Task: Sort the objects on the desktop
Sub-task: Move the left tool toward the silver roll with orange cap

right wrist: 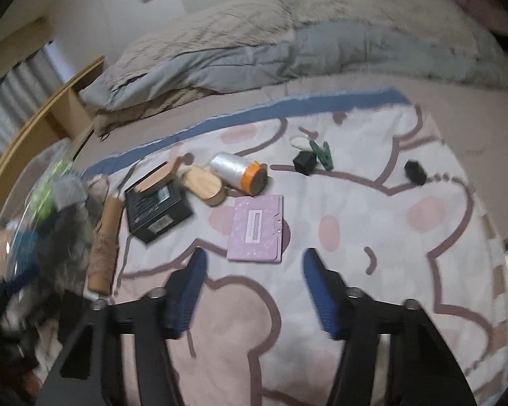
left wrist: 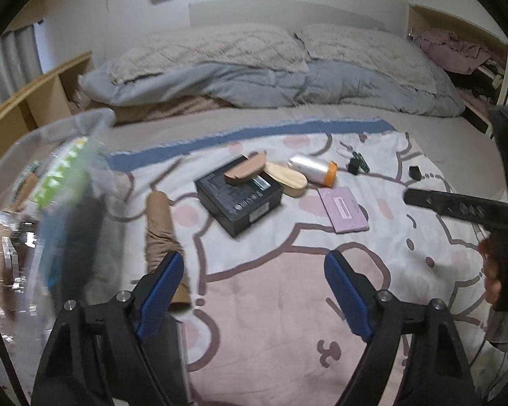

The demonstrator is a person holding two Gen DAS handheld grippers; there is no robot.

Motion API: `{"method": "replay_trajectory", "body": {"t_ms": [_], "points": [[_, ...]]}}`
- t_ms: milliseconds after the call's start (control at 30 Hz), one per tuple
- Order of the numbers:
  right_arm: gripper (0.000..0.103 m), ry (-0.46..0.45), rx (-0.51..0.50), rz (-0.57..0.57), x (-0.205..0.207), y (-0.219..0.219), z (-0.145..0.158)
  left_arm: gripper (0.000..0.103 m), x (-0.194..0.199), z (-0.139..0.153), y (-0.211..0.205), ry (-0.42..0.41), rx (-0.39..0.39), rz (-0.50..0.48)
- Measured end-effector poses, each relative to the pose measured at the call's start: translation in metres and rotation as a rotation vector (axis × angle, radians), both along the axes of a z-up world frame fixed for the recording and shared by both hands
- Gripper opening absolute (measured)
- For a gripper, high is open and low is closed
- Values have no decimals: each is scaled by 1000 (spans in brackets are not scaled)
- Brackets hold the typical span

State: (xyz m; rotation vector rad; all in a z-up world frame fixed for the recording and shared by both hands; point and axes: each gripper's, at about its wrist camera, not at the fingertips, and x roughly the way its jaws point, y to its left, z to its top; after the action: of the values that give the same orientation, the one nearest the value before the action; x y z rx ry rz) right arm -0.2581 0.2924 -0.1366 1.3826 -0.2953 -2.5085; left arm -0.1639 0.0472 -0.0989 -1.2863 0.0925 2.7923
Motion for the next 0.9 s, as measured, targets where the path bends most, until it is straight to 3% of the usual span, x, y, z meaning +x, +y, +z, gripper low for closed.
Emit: {"method": "replay_trajectory", "body": {"t_ms": [67, 267, 367, 600, 800, 900], "points": [[42, -22, -25, -29, -13, 4, -10, 85, -7, -9, 6, -19, 5, -9], [17, -75, -38, -82, -54, 14, -39, 65, -26, -44, 26, -88, 21, -78], [15, -86, -44, -94, -73, 16, -49, 59, -35, -63, 34, -126, 41, -109], [15, -95, 33, -54, -124, -2, -76, 58, -39, -101, 42, -209, 91, -163], [15, -148, -22, -56, -142, -7, -110, 58, -41, -108, 35, -204, 101, -169], [15, -108, 9, 6, -134, -13, -110, 58, -44, -108, 30, -196, 134, -173]]}}
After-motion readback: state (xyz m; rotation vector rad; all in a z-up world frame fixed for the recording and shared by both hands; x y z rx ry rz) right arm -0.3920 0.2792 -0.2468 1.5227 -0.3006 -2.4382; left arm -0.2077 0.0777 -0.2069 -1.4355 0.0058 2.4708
